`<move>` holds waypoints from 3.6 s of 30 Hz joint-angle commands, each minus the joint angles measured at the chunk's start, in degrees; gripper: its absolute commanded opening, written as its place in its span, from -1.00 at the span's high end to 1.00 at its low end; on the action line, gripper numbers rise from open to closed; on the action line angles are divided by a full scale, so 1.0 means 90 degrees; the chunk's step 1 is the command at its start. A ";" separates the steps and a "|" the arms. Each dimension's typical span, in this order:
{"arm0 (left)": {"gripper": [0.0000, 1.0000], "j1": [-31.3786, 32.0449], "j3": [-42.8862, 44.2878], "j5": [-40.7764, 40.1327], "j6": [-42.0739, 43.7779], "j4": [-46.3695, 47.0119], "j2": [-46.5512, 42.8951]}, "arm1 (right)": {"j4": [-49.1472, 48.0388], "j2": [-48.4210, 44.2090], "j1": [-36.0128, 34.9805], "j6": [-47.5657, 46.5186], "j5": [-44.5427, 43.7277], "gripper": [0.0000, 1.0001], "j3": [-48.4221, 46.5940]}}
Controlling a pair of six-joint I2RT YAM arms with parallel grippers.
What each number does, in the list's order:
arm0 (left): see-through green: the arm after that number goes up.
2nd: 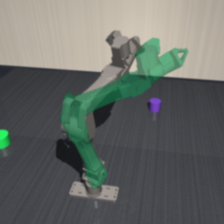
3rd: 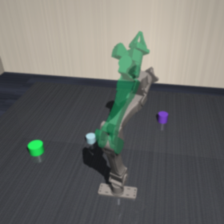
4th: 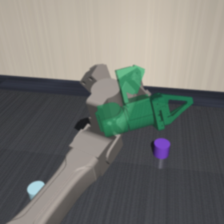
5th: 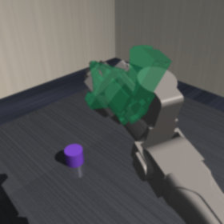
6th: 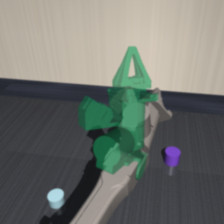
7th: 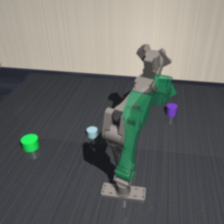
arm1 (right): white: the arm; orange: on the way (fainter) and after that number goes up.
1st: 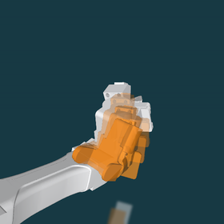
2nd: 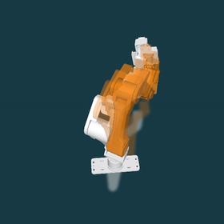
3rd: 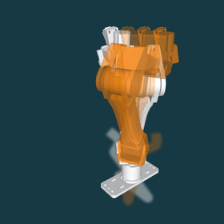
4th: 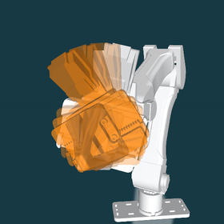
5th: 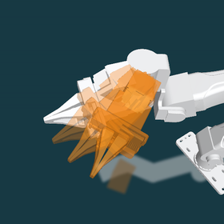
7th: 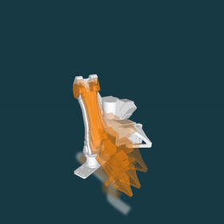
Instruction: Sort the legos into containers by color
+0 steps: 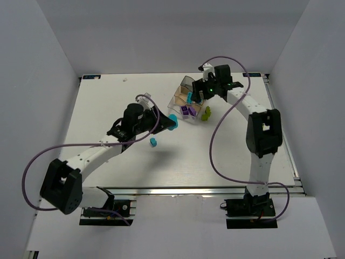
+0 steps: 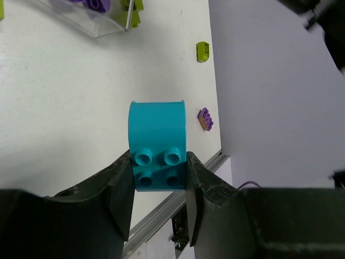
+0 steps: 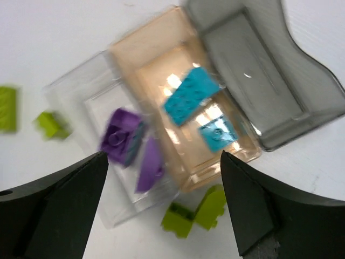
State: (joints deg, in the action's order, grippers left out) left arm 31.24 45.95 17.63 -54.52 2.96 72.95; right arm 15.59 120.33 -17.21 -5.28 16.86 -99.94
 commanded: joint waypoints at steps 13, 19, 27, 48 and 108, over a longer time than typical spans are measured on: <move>0.98 -0.0132 0.4208 -0.0464 0.0843 -0.1422 0.3797 | -0.0677 -0.4246 0.0506 -0.2109 0.3254 1.00 0.3515; 0.97 -0.0249 0.6220 -0.0942 0.0463 -0.1851 0.5319 | -0.0961 -0.5273 0.0574 -0.1836 0.3029 1.00 0.4717; 0.92 -0.0444 0.8242 -0.1431 -0.0533 -0.2378 0.6776 | -0.1166 -0.5743 0.0731 -0.1445 0.2980 1.00 0.5362; -0.22 -0.0435 0.8517 -0.1676 -0.0885 -0.2702 0.6924 | -0.1264 -0.5792 0.0867 -0.1328 0.3019 1.00 0.5558; -0.30 -0.0435 -0.1092 -0.4371 -0.0524 -0.5534 -0.4912 | 0.0845 -0.0295 -0.4240 0.1749 -0.2167 -0.77 0.0802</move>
State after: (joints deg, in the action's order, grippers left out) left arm 27.14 36.03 -19.92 -57.65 -43.72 29.74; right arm 22.76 116.73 -54.92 7.88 0.47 -90.00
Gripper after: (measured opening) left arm 0.647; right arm 0.887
